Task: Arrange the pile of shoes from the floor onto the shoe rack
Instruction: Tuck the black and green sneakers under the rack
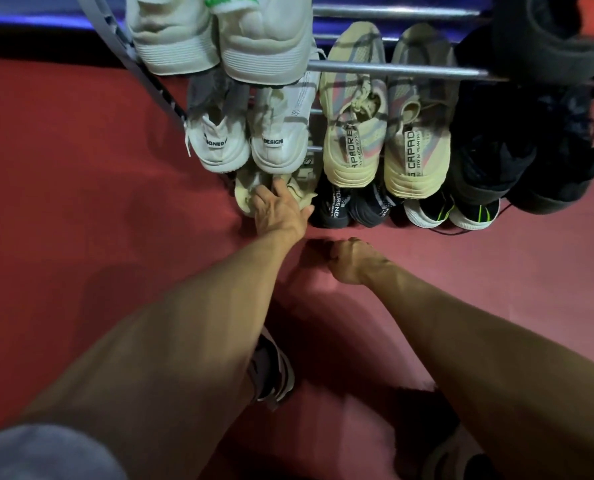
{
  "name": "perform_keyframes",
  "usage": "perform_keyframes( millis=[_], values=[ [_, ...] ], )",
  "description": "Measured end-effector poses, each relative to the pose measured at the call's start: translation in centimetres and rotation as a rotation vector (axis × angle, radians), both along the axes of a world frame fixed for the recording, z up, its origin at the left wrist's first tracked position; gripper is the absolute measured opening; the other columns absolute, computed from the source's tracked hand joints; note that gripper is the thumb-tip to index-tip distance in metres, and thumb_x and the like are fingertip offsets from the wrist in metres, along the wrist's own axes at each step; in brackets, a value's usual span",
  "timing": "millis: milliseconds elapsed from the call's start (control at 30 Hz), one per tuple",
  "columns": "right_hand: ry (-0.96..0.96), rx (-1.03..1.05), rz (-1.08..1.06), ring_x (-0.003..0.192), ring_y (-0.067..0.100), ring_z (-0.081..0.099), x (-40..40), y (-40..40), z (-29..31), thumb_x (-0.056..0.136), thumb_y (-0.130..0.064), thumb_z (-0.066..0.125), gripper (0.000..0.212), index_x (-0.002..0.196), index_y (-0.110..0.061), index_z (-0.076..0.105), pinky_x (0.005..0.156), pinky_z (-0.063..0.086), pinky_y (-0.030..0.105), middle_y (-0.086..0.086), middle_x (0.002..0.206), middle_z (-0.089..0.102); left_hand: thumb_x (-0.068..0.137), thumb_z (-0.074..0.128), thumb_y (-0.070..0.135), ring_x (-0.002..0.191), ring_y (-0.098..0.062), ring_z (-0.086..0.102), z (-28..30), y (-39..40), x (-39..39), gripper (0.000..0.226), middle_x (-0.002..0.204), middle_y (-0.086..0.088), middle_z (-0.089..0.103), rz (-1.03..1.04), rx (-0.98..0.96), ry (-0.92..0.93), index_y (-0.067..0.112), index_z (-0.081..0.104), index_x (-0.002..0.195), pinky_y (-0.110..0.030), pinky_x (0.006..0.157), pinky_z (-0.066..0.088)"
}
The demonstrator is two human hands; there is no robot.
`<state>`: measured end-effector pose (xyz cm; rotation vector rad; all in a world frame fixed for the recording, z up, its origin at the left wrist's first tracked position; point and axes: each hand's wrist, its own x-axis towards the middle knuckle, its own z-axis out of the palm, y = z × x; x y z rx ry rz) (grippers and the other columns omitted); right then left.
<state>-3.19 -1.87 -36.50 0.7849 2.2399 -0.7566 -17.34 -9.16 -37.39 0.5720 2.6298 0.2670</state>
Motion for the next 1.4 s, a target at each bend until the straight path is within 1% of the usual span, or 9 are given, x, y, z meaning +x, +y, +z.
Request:
perform_keyframes(
  millis=[233,433,500,633,800,933,1133,1267,1400],
  values=[
    [-0.038,-0.005,-0.058,0.117,0.037,0.059,-0.1,0.9,-0.3,0.078,-0.055,0.048,0.057,0.124,-0.027,0.066,0.099,0.048,0.04,0.015,0.13,0.063,0.092,0.067,0.045,0.136,-0.042,0.035,0.1,-0.6,1.0,0.072,0.147,-0.025,0.028,-0.052,-0.054,-0.184,0.014,0.027,0.143,-0.046,0.11,0.035],
    [-0.03,-0.001,-0.101,0.115,0.036,0.059,0.0,1.0,-1.3,0.072,-0.051,0.046,0.058,0.121,-0.027,0.068,0.099,0.049,0.039,0.014,0.128,0.063,0.094,0.063,0.044,0.129,-0.043,0.042,0.7,-2.3,0.8,0.06,0.137,-0.024,0.035,-0.084,0.027,-0.173,0.017,0.036,0.139,-0.047,0.106,0.039],
    [0.0,0.001,-0.133,0.12,0.039,0.056,-0.4,0.7,-1.3,0.079,-0.044,0.053,0.058,0.131,-0.021,0.06,0.103,0.046,0.041,0.018,0.133,0.059,0.093,0.063,0.043,0.124,-0.045,0.043,1.5,-2.8,1.0,0.057,0.135,-0.023,0.033,-0.098,0.082,-0.137,0.016,0.038,0.136,-0.046,0.105,0.041],
    [0.042,-0.016,-0.122,0.13,0.045,0.047,-2.4,-0.9,-0.7,0.084,-0.033,0.055,0.072,0.153,-0.032,0.033,0.109,0.041,0.048,0.021,0.144,0.042,0.094,0.062,0.04,0.114,-0.048,0.048,2.9,-4.8,1.0,0.055,0.129,-0.023,0.032,-0.153,0.167,-0.029,0.009,0.038,0.133,-0.046,0.097,0.044],
    [0.062,-0.035,-0.124,0.129,0.042,0.05,-5.0,-3.4,0.0,0.088,-0.025,0.052,0.078,0.159,-0.029,0.019,0.11,0.041,0.045,0.027,0.141,0.045,0.093,0.06,0.047,0.1,-0.045,0.055,3.0,-8.6,-0.6,0.057,0.121,-0.021,0.035,0.022,0.206,0.025,0.007,0.038,0.128,-0.046,0.084,0.051],
    [0.139,-0.03,-0.002,0.121,0.043,0.051,-7.1,-5.7,-0.9,0.087,-0.03,0.046,0.08,0.158,-0.034,0.011,0.109,0.04,0.047,0.025,0.14,0.041,0.093,0.062,0.045,0.11,-0.041,0.049,2.5,-10.7,-2.2,0.058,0.125,-0.019,0.033,0.017,0.145,0.012,0.011,0.037,0.133,-0.048,0.093,0.048],
    [0.156,0.08,0.036,0.132,0.04,0.046,-9.5,-6.3,-1.9,0.096,-0.026,0.051,0.086,0.16,-0.018,-0.006,0.109,0.036,0.045,0.02,0.152,0.029,0.094,0.062,0.039,0.115,-0.041,0.045,2.2,-10.4,-2.9,0.058,0.127,-0.022,0.033,0.019,0.212,0.019,0.007,0.036,0.135,-0.042,0.097,0.041],
    [0.214,0.115,-0.002,0.12,0.038,0.057,-11.2,-5.7,-2.5,0.095,-0.027,0.054,0.089,0.16,-0.029,-0.006,0.101,0.044,0.048,0.013,0.142,0.045,0.093,0.064,0.038,0.113,-0.042,0.047,2.0,-10.0,-3.6,0.059,0.125,-0.021,0.034,0.019,0.275,0.028,0.005,0.037,0.134,-0.044,0.096,0.043],
    [0.2,0.107,0.035,0.122,0.037,0.057,-12.9,-4.6,-2.3,0.092,-0.035,0.061,0.087,0.159,-0.023,0.006,0.098,0.046,0.048,0.014,0.139,0.049,0.092,0.066,0.036,0.114,-0.04,0.047,1.9,-10.5,-4.3,0.053,0.125,-0.02,0.035,-0.008,0.261,0.081,0.008,0.039,0.127,-0.045,0.095,0.046]
  ],
)
